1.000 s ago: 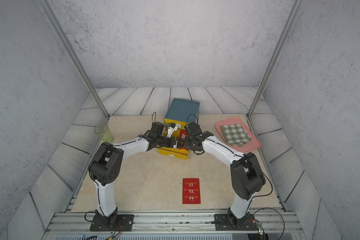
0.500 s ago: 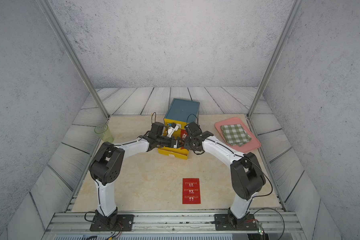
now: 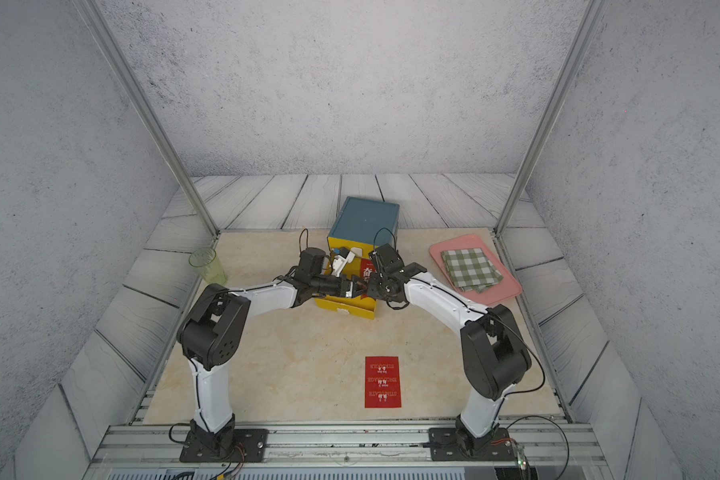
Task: Take the postcards out of the drawer
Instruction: Pick up the postcard from the drawer.
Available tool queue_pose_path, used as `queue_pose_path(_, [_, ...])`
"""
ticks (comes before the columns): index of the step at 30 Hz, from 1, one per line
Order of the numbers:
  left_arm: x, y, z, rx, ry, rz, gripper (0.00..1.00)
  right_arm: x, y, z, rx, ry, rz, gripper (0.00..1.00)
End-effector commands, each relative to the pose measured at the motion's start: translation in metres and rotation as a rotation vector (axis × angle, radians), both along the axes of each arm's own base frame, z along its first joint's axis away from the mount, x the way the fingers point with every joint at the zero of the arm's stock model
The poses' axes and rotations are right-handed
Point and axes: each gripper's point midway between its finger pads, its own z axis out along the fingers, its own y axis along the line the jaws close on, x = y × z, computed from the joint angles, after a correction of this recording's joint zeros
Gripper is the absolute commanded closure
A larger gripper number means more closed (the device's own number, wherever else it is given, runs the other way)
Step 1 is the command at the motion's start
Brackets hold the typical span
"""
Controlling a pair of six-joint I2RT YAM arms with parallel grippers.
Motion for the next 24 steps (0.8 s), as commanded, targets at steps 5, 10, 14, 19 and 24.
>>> queue_pose_path(5, [-0.005, -0.008, 0.029, -0.069, -0.063, -0.043, 0.12, -0.01, 0.016, -0.009, 0.048, 0.035, 0.073, 0.78])
queue_pose_path(10, [-0.002, -0.008, 0.031, -0.067, -0.065, -0.034, 0.11, -0.012, 0.017, -0.01, 0.044, 0.046, 0.095, 0.68])
queue_pose_path(14, [0.0, -0.007, 0.03, -0.064, -0.061, -0.028, 0.12, -0.017, 0.017, -0.013, 0.04, 0.062, 0.107, 0.63])
queue_pose_path(19, [0.002, -0.007, 0.03, -0.062, -0.06, -0.024, 0.12, -0.023, 0.016, -0.013, 0.039, 0.075, 0.121, 0.6])
queue_pose_path(24, [0.003, -0.007, 0.029, -0.062, -0.058, -0.021, 0.12, -0.028, 0.017, -0.014, 0.029, 0.086, 0.133, 0.59])
